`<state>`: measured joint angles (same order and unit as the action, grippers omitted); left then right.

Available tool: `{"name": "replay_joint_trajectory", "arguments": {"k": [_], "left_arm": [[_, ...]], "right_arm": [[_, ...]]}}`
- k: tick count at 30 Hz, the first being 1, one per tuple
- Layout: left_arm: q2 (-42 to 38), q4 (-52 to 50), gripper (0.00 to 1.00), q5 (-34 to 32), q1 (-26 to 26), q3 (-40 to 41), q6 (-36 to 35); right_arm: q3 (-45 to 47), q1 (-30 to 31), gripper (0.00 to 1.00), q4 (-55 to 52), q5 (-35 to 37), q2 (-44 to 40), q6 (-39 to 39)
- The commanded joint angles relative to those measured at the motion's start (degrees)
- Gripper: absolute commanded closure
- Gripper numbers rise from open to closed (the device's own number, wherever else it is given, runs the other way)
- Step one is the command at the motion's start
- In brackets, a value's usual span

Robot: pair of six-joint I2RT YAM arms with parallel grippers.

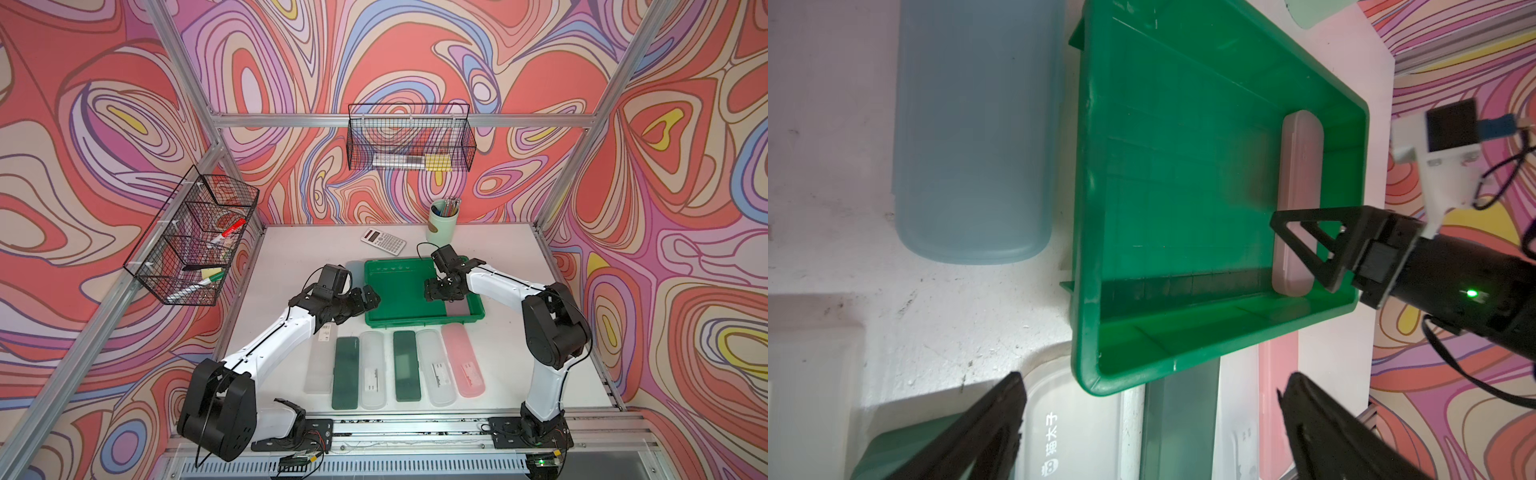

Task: Put the pencil case into the storage box
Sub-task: Place the pencil case at the storage box.

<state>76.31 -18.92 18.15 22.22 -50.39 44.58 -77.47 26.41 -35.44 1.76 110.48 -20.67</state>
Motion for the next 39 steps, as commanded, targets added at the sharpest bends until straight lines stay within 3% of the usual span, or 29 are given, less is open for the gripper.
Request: {"name": "replay_joint_trajectory", "arguments": {"k": [1, 6, 16, 23, 26, 31, 33, 39], "left_arm": [[2.1, 2.1, 0.01, 0.3, 0.5, -1.1, 1.5], [5.4, 0.0, 0.01, -0.9, 0.8, -5.0, 1.3], [0.7, -2.8, 0.01, -4.5, 0.9, -5.3, 0.8], [-1.3, -9.9, 0.01, -4.4, 0.9, -8.8, -5.6], [-2.6, -11.3, 0.01, -4.1, 0.9, -8.4, -8.7], [-5.1, -14.3, 0.01, -4.9, 0.9, -8.3, -14.0], [-5.8, -15.2, 0.01, -4.6, 0.9, -8.3, -15.5], [-9.0, -11.6, 0.01, -4.1, 0.9, -3.3, -16.1]], "right_arm": [[-1.9, 0.3, 0.24, 0.5, 2.3, 1.5, 0.2], [-4.2, 0.2, 0.23, -3.7, 13.0, 3.3, 0.6], [-5.5, 0.1, 0.22, -5.0, 20.3, 4.5, 2.3], [-8.8, 0.2, 0.15, -8.0, 24.8, 1.3, 1.8], [-7.9, 0.4, 0.02, -8.1, 27.3, -2.6, -0.2], [-7.2, 0.6, 0.02, -11.0, 32.7, -8.5, -4.6], [-5.7, 0.6, 0.02, -10.3, 31.6, -12.2, -5.6], [4.5, 0.6, 0.02, -1.6, 14.6, -24.7, -8.3]]}}
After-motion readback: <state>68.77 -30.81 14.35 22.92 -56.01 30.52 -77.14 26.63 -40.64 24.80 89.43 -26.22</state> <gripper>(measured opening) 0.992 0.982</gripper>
